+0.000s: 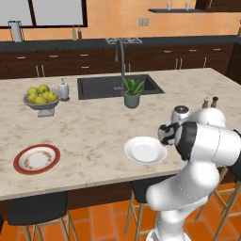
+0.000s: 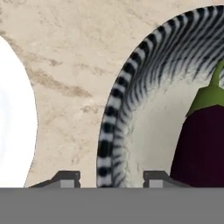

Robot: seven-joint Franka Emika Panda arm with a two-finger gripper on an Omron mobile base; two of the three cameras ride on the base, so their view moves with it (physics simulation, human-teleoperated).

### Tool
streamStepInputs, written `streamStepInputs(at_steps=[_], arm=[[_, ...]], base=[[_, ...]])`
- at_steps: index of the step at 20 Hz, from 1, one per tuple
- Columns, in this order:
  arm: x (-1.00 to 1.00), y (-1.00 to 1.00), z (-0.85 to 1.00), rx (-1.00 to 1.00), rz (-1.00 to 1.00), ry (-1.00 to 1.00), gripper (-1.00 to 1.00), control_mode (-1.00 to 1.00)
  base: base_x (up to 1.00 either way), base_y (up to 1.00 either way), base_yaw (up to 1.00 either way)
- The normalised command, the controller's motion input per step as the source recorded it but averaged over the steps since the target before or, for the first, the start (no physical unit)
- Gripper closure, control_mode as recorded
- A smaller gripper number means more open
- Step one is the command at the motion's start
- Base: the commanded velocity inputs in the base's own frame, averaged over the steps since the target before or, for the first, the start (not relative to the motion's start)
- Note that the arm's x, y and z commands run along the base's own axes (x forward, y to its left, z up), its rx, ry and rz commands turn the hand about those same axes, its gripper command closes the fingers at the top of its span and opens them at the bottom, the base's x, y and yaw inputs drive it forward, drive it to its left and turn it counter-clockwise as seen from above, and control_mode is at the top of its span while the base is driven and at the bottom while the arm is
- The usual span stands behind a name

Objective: Pick the chicken drumstick and eggplant from their plates and place them in the bowl. Then put the bowl in the fridge.

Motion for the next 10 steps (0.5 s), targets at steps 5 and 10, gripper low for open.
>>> streamStepInputs(at_steps=[5,10], arm=[[-0.21,-0.1,0.02,0.0,0.17,-0.01,1.0,-1.0],[-0.51,0.21,0.81,0.0,0.37,0.0,1.0,-1.0]], base=[[0.0,0.0,0.0],[0.0,0.0,0.0]])
